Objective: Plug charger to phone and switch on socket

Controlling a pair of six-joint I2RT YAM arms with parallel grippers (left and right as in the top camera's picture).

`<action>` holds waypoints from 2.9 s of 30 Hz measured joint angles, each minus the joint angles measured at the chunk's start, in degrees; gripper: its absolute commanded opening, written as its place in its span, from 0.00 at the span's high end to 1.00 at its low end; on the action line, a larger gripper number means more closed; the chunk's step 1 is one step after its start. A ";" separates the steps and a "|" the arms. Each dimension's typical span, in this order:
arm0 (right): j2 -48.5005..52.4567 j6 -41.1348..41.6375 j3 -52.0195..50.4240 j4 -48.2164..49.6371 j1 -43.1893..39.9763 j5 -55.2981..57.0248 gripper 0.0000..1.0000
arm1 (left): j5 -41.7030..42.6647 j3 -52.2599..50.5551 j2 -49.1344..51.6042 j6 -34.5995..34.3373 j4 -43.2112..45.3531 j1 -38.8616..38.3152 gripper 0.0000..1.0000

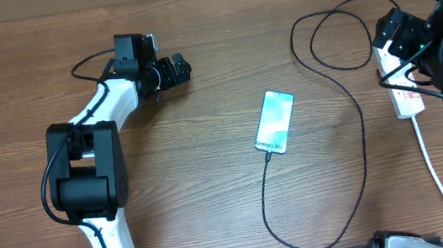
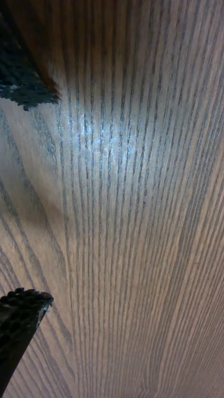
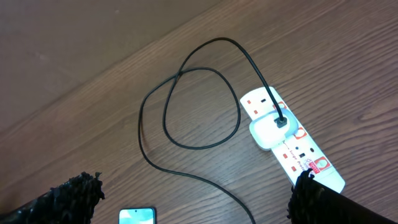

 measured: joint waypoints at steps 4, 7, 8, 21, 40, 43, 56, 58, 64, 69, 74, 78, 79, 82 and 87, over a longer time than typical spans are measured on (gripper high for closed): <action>-0.74 0.00 0.00 -0.02 0.02 -0.02 0.00 | 0.00 0.00 0.00 0.00 0.00 0.00 0.00; -1.27 -0.02 0.00 0.00 0.02 0.00 0.00 | 0.00 0.00 0.00 0.00 0.00 0.00 0.00; -1.44 -0.02 0.00 -0.02 0.02 0.00 0.00 | 0.00 0.00 0.00 0.00 0.00 0.00 0.00; -1.79 0.00 0.00 0.00 0.02 0.00 0.00 | 0.00 0.00 0.00 0.00 0.00 0.00 0.00; -9.70 -3.23 -2.34 -2.82 6.60 1.51 0.00 | 0.00 0.00 0.00 0.00 0.00 0.00 0.01; -12.24 -5.90 -9.07 3.04 7.74 1.64 0.00 | 0.00 0.00 0.00 0.00 0.02 0.00 0.00; -18.21 -9.07 -51.95 48.39 8.92 -6.21 0.00 | -0.72 0.02 0.00 0.00 0.17 0.00 0.00; -19.78 -9.07 -56.70 50.38 8.90 -6.80 0.00 | -0.83 0.02 0.00 0.00 0.17 0.00 0.00; -26.53 -9.22 -67.87 54.05 8.92 -7.56 0.00 | -0.92 0.02 0.00 0.00 0.17 0.00 0.01; -33.92 -9.22 -74.77 57.46 8.90 -7.58 0.00 | -1.05 0.02 0.00 0.00 0.17 0.00 0.00; -42.12 -9.25 -79.03 57.51 8.90 -7.58 0.00 | -1.07 0.02 0.00 0.00 0.17 0.00 0.00; -47.30 -9.20 -79.71 54.18 8.92 -7.74 0.00 | -1.07 0.02 0.00 0.02 0.17 0.00 0.00; -48.70 -9.20 -79.71 53.09 8.90 -7.74 0.00 | -1.07 0.02 0.00 0.00 0.17 0.00 0.00; -52.81 -9.20 -79.71 48.26 8.90 -7.76 0.00 | -1.07 0.02 0.00 0.00 0.17 0.00 0.00; -60.19 -9.18 -79.71 45.31 8.90 -7.72 0.00 | -1.09 0.02 0.00 0.00 0.17 0.00 0.01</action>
